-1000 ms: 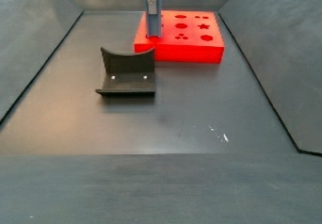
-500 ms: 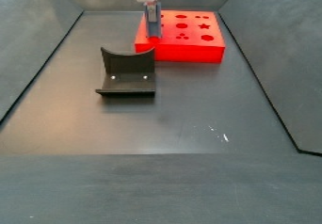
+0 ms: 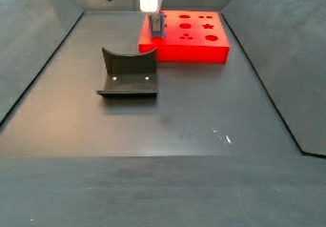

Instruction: Insert the arch object.

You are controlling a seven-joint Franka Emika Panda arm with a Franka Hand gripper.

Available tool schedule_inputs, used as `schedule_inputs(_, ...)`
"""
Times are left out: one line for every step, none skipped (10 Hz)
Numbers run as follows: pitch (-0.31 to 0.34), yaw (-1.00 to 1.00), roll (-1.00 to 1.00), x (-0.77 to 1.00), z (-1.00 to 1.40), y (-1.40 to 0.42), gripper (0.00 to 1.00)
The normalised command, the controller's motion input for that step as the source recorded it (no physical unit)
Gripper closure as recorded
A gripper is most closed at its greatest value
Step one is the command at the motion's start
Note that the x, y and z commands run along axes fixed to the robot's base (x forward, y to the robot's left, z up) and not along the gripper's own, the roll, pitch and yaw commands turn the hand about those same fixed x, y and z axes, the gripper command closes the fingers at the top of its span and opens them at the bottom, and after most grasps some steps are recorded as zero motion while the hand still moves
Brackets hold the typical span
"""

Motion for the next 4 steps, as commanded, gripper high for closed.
schedule_inputs(-0.236, 0.00, 0.06, 0.00, -0.66, -0.02, 1.00)
schedule_inputs(-0.197, 0.00, 0.06, 0.00, -0.58, 0.00, 1.00)
schedule_inputs(-0.146, 0.00, 0.06, 0.00, -0.49, 0.00, 1.00)
schedule_inputs(0.000, 0.00, 0.00, 0.00, 0.00, 0.00, 1.00)
